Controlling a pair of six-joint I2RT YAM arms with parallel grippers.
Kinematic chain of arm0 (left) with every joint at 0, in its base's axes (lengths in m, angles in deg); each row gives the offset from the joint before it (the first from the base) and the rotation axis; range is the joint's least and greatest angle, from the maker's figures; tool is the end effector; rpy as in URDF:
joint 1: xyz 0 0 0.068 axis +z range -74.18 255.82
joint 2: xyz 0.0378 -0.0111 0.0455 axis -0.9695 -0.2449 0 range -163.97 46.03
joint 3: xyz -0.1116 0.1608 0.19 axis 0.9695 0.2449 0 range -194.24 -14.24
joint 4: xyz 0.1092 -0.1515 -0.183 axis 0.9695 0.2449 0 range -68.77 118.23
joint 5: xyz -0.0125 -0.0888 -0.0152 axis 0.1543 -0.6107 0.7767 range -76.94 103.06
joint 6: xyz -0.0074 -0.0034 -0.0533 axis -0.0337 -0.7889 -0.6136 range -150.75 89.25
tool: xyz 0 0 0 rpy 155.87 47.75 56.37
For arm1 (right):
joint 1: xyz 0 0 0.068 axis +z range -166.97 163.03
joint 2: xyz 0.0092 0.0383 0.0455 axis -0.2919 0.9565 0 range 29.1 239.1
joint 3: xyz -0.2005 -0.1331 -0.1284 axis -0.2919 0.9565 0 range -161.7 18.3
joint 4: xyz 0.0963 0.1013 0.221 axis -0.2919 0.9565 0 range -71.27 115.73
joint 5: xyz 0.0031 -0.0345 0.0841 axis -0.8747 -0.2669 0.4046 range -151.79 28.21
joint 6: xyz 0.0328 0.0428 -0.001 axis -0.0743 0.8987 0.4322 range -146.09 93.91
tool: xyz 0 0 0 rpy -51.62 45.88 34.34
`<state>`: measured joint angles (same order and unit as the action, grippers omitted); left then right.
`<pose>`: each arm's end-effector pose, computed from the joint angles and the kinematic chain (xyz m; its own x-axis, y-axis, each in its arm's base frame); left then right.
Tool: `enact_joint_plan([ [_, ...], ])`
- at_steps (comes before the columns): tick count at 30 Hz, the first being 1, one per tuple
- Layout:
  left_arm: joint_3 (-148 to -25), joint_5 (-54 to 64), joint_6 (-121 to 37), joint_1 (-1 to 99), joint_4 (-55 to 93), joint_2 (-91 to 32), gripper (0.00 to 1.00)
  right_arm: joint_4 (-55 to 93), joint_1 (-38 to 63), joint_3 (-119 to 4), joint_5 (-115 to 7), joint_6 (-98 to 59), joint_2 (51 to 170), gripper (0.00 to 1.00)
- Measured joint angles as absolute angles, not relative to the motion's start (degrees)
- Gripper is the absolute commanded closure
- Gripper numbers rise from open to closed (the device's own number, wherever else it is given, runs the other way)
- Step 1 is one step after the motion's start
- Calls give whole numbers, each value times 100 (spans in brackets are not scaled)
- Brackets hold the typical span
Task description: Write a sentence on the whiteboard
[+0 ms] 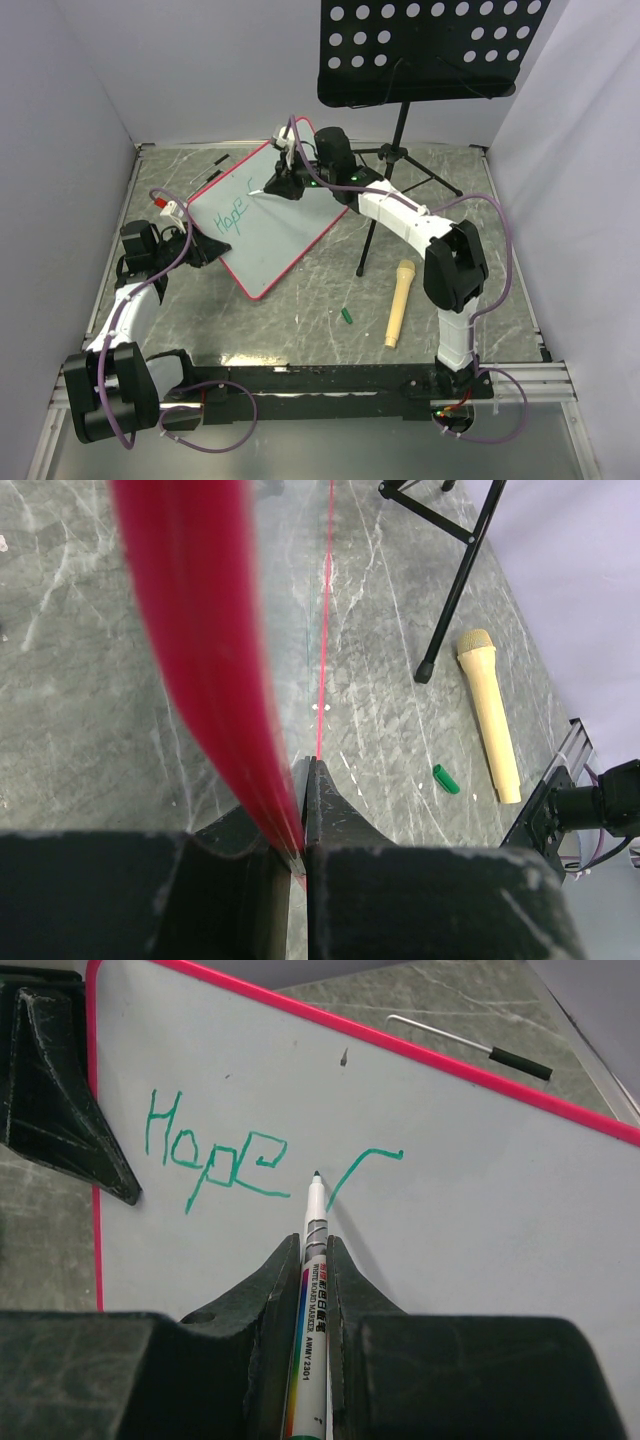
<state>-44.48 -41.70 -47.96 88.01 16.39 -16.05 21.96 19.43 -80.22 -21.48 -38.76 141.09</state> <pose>0.2218 0.0182 0.2255 -0.5983 -0.3038 -0.7415 0.4318 0.6572 -0.6178 0.3630 0.2963 0.3305 -0.0171 -0.2203 -0.9753 -0.9788 0.2027 -0.0287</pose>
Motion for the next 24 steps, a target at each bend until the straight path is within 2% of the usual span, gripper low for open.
enact_joint_plan([
  [24,-4448,-4155,-4845,8801,1659,-1607,99,2381,1902,-8300,-2299,-3878,14273,100],
])
